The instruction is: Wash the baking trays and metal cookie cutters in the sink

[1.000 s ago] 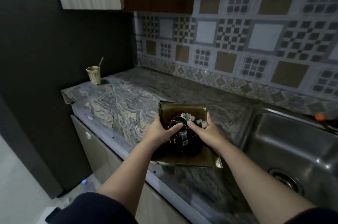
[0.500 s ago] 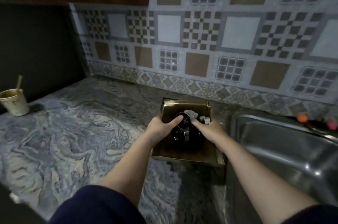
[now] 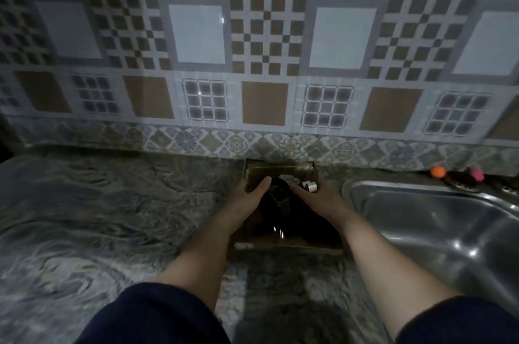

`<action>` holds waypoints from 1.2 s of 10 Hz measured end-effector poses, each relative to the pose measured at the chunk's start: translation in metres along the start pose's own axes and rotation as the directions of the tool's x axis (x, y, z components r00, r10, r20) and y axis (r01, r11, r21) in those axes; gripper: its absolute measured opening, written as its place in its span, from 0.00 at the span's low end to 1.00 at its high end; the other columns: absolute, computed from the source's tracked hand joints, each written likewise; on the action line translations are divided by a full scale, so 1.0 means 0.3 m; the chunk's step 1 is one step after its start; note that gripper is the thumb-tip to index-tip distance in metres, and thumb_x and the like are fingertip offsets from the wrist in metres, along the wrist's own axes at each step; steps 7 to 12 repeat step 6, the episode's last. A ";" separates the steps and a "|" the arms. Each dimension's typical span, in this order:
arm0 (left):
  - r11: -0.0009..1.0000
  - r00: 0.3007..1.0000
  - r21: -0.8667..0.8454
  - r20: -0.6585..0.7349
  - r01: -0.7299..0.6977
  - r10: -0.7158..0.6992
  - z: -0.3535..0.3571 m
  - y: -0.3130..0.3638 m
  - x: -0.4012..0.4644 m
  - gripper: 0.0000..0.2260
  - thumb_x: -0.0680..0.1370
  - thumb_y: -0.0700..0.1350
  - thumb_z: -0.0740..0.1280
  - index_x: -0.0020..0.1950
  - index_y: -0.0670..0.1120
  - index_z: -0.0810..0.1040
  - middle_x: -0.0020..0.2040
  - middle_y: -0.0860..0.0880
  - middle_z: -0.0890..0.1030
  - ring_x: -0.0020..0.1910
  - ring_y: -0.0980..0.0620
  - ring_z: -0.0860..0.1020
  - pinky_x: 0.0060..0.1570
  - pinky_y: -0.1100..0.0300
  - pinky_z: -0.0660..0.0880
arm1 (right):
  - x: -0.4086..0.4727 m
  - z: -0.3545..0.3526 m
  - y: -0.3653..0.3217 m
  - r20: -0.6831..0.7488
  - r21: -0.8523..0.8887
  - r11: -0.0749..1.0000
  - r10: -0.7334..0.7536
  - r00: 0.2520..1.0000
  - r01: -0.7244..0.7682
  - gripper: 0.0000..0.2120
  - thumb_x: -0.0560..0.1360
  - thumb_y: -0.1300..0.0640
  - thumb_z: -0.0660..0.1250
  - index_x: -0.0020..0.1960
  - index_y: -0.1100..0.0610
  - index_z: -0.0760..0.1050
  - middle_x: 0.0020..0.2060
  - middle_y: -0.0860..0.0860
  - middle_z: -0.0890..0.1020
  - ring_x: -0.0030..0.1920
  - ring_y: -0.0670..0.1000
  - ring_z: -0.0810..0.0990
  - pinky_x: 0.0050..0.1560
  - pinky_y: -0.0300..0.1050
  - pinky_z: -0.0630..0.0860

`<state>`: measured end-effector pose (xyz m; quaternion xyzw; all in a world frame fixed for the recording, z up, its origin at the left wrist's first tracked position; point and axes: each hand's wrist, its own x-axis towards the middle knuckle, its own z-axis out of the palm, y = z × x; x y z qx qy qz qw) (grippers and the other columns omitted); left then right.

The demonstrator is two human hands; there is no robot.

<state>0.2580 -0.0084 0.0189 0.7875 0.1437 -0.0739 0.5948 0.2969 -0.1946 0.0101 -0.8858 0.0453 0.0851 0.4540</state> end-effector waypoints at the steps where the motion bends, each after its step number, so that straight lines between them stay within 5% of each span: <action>1: 1.000 1.000 -0.024 0.025 -0.018 0.019 -0.017 -0.007 0.086 0.37 0.70 0.69 0.65 0.75 0.55 0.63 0.73 0.51 0.67 0.70 0.47 0.67 0.65 0.54 0.68 | 0.049 0.011 -0.033 -0.002 -0.012 1.000 0.004 1.000 -0.004 0.47 0.62 0.29 0.69 0.75 0.45 0.57 0.64 0.52 0.76 0.61 0.57 0.76 0.62 0.51 0.74; 3: 0.999 0.999 -0.018 0.046 0.027 -0.027 -0.029 0.011 0.157 0.40 0.68 0.74 0.60 0.76 0.58 0.59 0.75 0.51 0.63 0.72 0.45 0.64 0.69 0.47 0.64 | 0.115 0.026 -0.047 -0.025 -0.029 0.998 0.046 0.999 -0.047 0.42 0.69 0.34 0.68 0.76 0.47 0.55 0.68 0.54 0.72 0.65 0.59 0.73 0.65 0.51 0.70; 5: 1.000 0.999 0.009 0.042 0.010 -0.011 -0.056 0.014 0.162 0.34 0.79 0.64 0.55 0.79 0.50 0.49 0.79 0.48 0.54 0.76 0.45 0.56 0.73 0.49 0.57 | 0.068 -0.003 -0.078 0.007 -0.037 0.999 -0.008 1.000 0.008 0.44 0.66 0.32 0.69 0.75 0.46 0.57 0.65 0.51 0.75 0.62 0.55 0.75 0.62 0.47 0.72; 12: 0.996 1.000 0.090 -0.009 -0.027 0.028 -0.055 0.045 0.087 0.31 0.80 0.62 0.54 0.79 0.50 0.51 0.78 0.48 0.55 0.76 0.45 0.56 0.73 0.51 0.57 | -0.002 -0.032 -0.082 0.002 -0.012 0.998 -0.066 0.998 0.066 0.44 0.69 0.35 0.69 0.76 0.50 0.54 0.64 0.47 0.73 0.66 0.53 0.73 0.62 0.42 0.68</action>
